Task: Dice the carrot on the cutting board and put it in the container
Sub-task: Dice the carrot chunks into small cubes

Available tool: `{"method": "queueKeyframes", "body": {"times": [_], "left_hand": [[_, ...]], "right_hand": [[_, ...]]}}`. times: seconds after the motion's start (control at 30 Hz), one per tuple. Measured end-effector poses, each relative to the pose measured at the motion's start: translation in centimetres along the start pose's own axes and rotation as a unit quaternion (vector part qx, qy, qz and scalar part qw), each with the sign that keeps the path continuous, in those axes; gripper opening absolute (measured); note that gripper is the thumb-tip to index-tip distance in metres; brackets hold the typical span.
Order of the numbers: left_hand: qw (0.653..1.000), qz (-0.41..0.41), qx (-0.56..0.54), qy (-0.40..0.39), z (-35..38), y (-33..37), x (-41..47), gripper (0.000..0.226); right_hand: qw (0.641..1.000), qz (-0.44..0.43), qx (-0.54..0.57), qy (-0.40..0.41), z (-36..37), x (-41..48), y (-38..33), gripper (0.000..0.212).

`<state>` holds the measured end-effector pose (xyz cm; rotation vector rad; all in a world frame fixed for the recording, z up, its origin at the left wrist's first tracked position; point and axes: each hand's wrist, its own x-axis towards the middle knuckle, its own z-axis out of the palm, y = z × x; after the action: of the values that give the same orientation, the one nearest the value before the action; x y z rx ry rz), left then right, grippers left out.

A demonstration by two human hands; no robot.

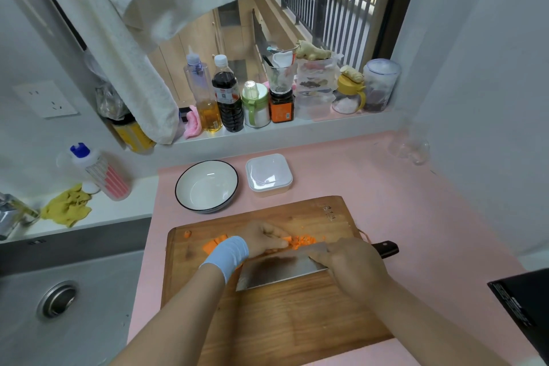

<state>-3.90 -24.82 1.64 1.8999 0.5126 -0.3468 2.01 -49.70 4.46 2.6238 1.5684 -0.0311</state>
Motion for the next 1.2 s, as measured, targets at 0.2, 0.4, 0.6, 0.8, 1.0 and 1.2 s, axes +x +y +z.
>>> {"method": "queueKeyframes", "body": {"times": [0.2,0.4,0.6,0.8,1.0,1.2], "left_hand": [[0.994,-0.002,0.104,0.027,2.7,2.3,1.3,0.020],[0.989,-0.030,0.015,0.144,-0.2,1.1,0.5,0.027],[0.967,-0.054,-0.038,0.248,-3.0,-2.1,-1.2,0.020],[0.977,-0.027,0.050,0.204,-0.3,-4.3,-2.3,0.023],[0.948,0.176,0.229,0.130,2.2,-5.7,-3.5,0.020],[0.906,0.261,0.305,0.132,3.5,-6.9,-2.8,0.023]], "right_hand": [[1.000,-0.008,0.001,0.029,-1.3,-0.6,-0.6,0.044],[0.997,0.031,0.063,0.013,-0.8,-1.5,0.1,0.043],[0.976,0.128,0.171,-0.032,-1.1,-2.4,-0.1,0.042],[0.926,0.278,0.249,-0.059,-0.6,-1.9,-1.5,0.022],[0.887,0.335,0.312,-0.060,-0.7,-1.0,-3.1,0.025],[0.869,0.351,0.341,-0.075,-0.9,-0.7,-5.0,0.021]]}}
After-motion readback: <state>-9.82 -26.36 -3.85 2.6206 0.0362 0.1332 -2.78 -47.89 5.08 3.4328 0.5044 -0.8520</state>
